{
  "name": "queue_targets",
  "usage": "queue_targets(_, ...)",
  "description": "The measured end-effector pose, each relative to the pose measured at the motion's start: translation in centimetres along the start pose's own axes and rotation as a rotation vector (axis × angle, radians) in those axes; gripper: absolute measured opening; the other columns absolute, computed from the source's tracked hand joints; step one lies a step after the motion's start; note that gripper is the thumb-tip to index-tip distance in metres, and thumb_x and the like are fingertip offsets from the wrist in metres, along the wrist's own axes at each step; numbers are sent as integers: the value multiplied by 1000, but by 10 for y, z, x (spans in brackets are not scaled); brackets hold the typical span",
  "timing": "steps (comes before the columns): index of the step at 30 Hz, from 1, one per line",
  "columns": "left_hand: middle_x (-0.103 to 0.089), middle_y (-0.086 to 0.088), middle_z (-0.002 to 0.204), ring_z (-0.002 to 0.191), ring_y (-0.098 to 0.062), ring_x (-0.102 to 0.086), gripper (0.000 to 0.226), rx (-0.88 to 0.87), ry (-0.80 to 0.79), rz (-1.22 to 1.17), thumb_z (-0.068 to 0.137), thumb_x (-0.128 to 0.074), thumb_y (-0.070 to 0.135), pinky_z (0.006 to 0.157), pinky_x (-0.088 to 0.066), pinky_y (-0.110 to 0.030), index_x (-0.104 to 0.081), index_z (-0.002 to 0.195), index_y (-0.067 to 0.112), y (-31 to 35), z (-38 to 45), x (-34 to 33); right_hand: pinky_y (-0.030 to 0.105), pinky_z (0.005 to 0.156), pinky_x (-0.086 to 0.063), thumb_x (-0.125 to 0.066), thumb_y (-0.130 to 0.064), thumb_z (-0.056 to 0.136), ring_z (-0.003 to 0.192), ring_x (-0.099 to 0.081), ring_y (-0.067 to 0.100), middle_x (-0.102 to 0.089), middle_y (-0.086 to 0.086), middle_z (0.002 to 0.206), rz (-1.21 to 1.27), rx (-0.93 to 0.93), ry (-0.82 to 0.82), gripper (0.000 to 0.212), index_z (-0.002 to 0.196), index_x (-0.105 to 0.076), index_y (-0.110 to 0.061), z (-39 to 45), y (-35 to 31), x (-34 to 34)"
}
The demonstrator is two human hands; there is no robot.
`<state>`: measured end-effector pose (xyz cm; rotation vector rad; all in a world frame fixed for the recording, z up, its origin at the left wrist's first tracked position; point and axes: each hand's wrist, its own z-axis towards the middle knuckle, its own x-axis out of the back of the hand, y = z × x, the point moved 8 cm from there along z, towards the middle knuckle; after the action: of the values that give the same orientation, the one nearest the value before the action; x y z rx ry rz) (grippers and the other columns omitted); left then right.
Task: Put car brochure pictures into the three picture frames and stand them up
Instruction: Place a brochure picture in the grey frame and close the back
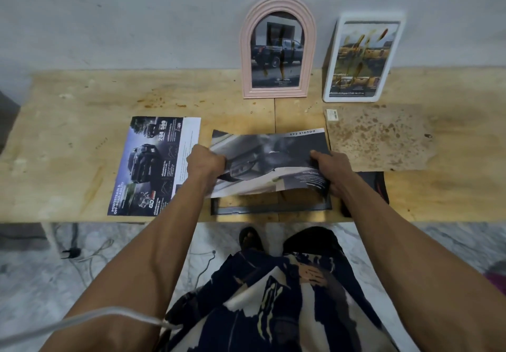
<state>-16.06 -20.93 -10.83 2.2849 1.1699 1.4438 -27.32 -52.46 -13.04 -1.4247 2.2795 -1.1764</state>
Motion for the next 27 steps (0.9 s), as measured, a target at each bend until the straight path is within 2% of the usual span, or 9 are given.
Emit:
queue_targets(2,-65,-12,100,87,-29,-65,23,-35,27,-99,81,-69,17,75,-59,-41,-57,99,11,0,-5,17,41,81,-57,-67,-14,90,85,-68,27,-71,9,90,-53,22,-13,17,103,-67,-3,-6,-5,-3)
queue_targets(4,-67,-13,102,88,-29,-66,22,-72,49,-197,85,-71,20,80,-58,-45,-55,99,16,-1,-6,35,44,85,-57,-68,-20,89,90,-68,30,-71,12,99,-197,85,-15,24,105,-68,-2,-10,-20,-6)
queue_targets(7,-68,-14,101,82,-25,-63,21,-168,102,-323,88,-73,19,75,-58,-43,-58,102,15,3,-16,68,44,87,-54,-73,-28,84,98,-64,28,-68,11,113,-429,242,0,28,103,-66,-10,-18,-50,-18)
queue_targets(11,-62,-6,77,58,-13,-55,18,-268,172,-364,90,-74,15,46,-46,-21,-60,102,12,-5,-48,109,37,92,-43,-75,-32,82,120,-50,31,-49,14,134,-655,510,44,71,141,-41,-11,-51,-89,-44)
queue_targets(14,-66,-19,80,61,-22,-58,17,-334,126,-367,89,-76,13,53,-51,-35,-62,98,11,-13,-66,128,43,105,-39,-67,-37,87,130,-43,33,-46,12,143,-783,723,-128,66,144,-41,-17,-80,-101,-85)
queue_targets(18,-62,-18,82,58,-11,-62,21,-339,13,-476,87,-72,-3,51,-51,-18,-60,104,-1,-28,-91,133,30,91,-44,-57,-33,94,107,-58,23,-64,0,114,-838,703,-434,41,133,-56,-20,-115,-81,-131)
queue_targets(22,-59,-7,69,35,0,-49,22,-255,15,-508,86,-74,-1,38,-38,-11,-61,104,-1,-52,-101,144,22,69,-33,-58,-20,95,71,-50,12,-52,-13,70,-706,708,-492,12,99,-68,-15,-135,-53,-141)
queue_targets(25,-57,-10,57,36,-11,-36,36,-160,9,-515,78,-86,25,39,-28,-18,-70,101,3,-80,-89,162,26,68,-40,-62,-19,93,62,-51,8,-57,-9,66,-547,634,-465,10,85,-68,-16,-132,-42,-143)
queue_targets(27,-64,-13,70,51,-18,-48,45,-117,38,-563,72,-89,37,48,-34,-25,-73,101,7,-94,-82,181,33,78,-50,-64,-22,90,75,-62,16,-68,-2,77,-434,572,-394,11,86,-71,-14,-124,-45,-147)
